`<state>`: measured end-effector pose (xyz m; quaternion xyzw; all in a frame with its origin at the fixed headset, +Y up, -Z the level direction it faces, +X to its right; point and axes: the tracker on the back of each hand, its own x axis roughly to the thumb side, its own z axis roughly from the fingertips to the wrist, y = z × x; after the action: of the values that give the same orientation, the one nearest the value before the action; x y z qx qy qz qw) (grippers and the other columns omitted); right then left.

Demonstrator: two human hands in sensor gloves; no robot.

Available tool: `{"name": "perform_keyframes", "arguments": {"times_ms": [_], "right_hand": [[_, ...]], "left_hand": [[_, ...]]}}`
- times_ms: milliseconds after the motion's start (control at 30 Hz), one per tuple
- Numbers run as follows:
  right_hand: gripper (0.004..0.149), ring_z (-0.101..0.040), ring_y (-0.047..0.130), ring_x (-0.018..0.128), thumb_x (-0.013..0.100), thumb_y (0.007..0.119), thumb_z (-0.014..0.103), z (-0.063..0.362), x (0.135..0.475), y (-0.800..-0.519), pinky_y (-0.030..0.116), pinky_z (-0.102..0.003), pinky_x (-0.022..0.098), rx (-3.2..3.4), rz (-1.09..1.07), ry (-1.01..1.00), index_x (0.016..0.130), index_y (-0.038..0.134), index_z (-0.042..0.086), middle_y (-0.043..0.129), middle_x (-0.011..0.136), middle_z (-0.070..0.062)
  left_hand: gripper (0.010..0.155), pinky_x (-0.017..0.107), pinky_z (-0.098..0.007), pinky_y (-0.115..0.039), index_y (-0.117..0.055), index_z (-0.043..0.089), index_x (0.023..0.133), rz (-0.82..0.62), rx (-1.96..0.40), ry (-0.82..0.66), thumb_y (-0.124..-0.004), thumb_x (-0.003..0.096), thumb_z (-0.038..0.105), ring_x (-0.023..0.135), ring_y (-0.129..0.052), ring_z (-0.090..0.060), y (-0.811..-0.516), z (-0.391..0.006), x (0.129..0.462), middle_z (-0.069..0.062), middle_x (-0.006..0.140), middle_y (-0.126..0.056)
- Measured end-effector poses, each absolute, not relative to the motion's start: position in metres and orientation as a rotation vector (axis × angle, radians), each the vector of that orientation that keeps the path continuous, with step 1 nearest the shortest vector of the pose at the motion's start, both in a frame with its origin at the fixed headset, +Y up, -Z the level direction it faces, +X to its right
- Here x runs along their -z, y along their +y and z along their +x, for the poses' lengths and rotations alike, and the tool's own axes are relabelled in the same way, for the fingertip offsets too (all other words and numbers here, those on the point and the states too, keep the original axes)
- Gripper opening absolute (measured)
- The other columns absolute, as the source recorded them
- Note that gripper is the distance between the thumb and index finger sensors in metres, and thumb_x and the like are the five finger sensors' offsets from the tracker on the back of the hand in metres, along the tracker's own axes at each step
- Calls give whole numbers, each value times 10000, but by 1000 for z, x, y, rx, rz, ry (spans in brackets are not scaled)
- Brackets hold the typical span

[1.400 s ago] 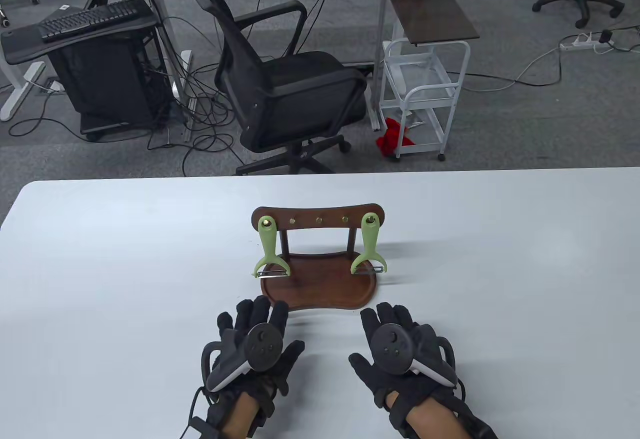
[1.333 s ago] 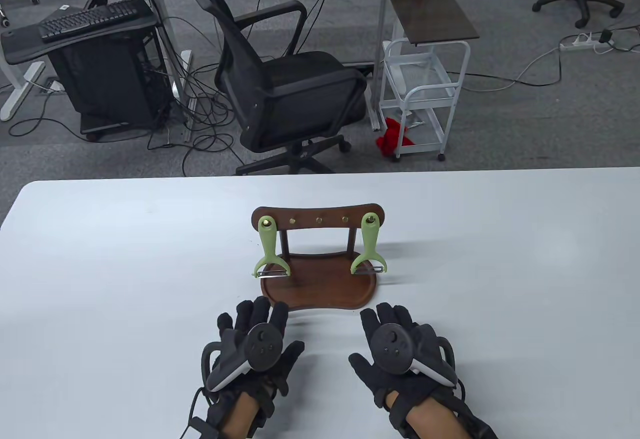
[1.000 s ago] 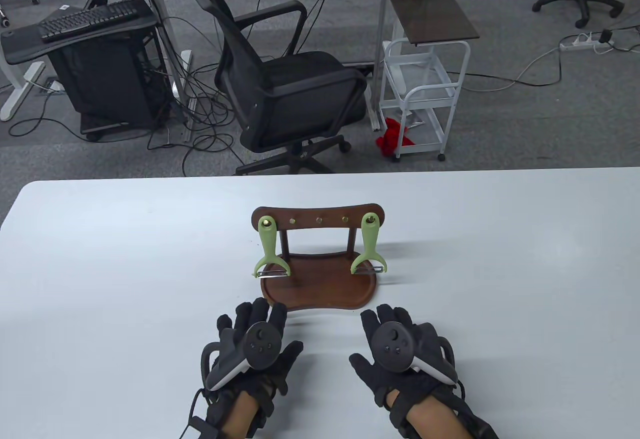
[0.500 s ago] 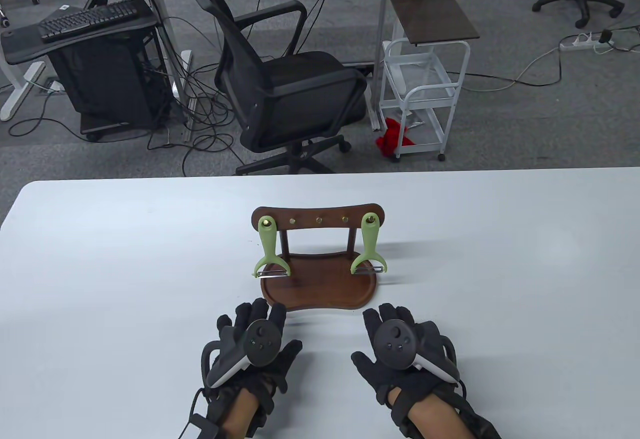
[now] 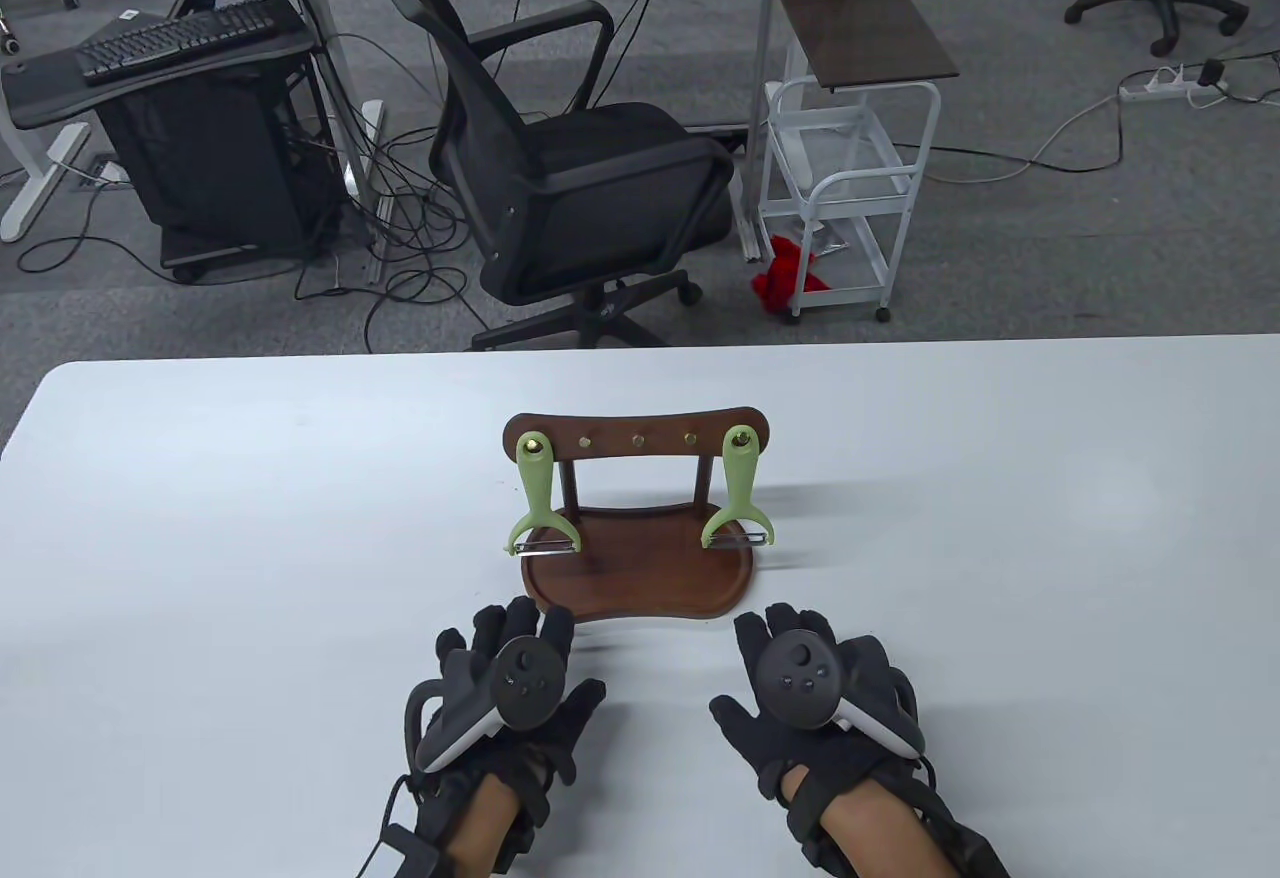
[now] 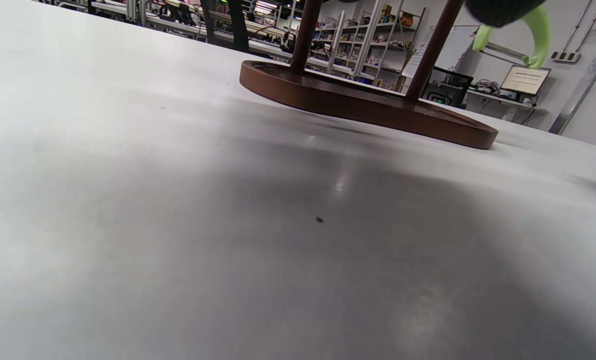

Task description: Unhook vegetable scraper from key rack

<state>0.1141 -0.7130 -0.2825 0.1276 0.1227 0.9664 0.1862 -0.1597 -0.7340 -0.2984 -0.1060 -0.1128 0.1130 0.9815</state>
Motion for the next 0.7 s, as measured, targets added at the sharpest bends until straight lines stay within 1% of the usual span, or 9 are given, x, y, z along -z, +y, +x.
{"name": "perform_keyframes", "arguments": {"times_ms": [100,200,367,500,700], "right_hand": [[786,-596,244,965,518,676,487,117,285,-711,332,-752,633,-2708,353,316,1071,285,88,216,1118,-293],[789,-595,268,966,513,683,484,123,289,-707,342,-753,633,-2663,324,235,1067,291,81,236,1118,-291],[785,-595,275,970,515,688,482,131,302,-704,342,-755,636,-2583,243,203,1068,305,77,242,1122,-288],[788,-588,272,979,516,689,488,135,317,-706,336,-754,645,-2516,178,199,1070,302,82,241,1127,-276],[827,-574,260,992,512,685,518,141,336,-716,323,-751,658,-2415,9,157,1065,239,93,203,1130,-257]], "left_hand": [[778,637,-785,-80,-276,226,1147,-221,-222,-226,-640,550,567,1059,-133,-549,-735,-159,298,-190,1161,-144],[776,639,-785,-83,-279,226,1146,-217,-228,-221,-639,550,566,1060,-138,-547,-734,-157,299,-192,1162,-148],[777,640,-785,-88,-280,222,1147,-239,-220,-216,-639,550,565,1060,-143,-548,-740,-153,301,-193,1161,-155],[773,640,-785,-89,-284,221,1146,-244,-224,-210,-639,550,564,1060,-146,-548,-741,-153,303,-192,1161,-158],[772,641,-786,-95,-290,219,1146,-236,-249,-203,-639,550,563,1060,-153,-550,-741,-149,304,-194,1162,-168]]}}
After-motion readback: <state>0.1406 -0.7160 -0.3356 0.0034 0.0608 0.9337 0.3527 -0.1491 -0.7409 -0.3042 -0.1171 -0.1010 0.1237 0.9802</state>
